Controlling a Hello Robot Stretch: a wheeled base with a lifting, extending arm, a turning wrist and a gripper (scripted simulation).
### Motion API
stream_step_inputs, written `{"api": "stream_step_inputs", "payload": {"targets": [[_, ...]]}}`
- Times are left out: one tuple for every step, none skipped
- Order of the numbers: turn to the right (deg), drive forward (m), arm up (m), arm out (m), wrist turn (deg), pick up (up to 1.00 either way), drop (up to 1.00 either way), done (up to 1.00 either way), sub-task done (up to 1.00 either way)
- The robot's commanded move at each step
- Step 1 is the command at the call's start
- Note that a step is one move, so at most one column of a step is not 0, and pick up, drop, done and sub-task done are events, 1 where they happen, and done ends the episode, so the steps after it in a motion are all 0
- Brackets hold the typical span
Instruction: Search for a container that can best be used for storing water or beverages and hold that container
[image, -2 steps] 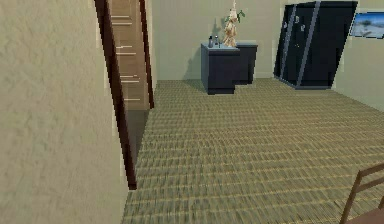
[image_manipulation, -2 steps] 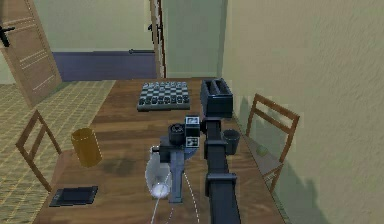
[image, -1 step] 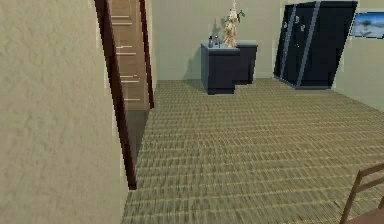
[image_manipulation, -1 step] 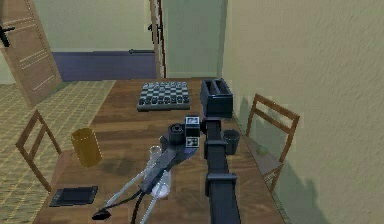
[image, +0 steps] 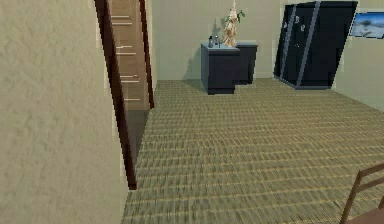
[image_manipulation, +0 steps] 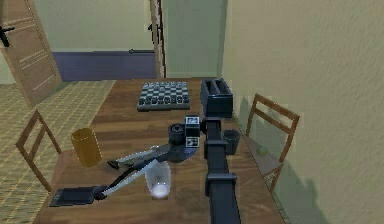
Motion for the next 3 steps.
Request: {"api": "stream_step_inputs", "payload": {"targets": [[0.0, 0.0, 0.0, 0.0, 45.0, 0.0, 0.0, 0.0, 0.0], [0.0, 0.0, 0.0, 0.0, 18.0, 0.0, 0.0, 0.0, 0.0], [0.0, 0.0, -0.3, 0.0, 0.0, 0.0, 0.0, 0.0, 0.0]]}}
